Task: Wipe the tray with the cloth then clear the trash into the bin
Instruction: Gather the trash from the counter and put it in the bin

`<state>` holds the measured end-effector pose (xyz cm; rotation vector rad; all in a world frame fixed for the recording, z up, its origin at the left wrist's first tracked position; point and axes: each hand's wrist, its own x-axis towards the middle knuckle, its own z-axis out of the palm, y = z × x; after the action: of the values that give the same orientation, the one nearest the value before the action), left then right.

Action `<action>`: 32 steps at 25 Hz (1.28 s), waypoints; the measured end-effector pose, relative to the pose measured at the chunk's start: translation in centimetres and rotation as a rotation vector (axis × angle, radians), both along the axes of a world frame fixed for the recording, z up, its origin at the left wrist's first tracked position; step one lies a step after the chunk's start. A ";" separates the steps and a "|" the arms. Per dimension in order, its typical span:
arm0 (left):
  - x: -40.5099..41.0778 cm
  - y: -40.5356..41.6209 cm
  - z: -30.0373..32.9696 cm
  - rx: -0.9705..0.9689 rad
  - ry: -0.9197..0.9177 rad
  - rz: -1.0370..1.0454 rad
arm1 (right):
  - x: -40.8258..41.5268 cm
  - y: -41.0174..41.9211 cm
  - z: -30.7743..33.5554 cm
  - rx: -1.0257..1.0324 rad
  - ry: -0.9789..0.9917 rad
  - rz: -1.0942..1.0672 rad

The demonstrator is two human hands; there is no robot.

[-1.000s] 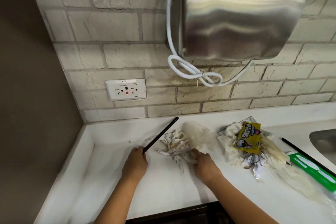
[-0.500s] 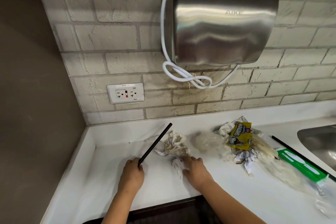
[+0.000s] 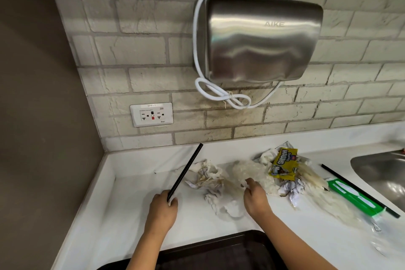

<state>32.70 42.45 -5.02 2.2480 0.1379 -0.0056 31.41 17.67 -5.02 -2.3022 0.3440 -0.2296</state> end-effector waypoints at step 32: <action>-6.8 -1.6 5.0 0.011 -0.079 -0.080 | -6.7 -3.0 6.9 0.386 -0.121 -0.291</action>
<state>25.92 40.82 -0.02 2.2598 0.0054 0.0414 24.68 14.65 1.89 -1.8457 0.6057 -0.4079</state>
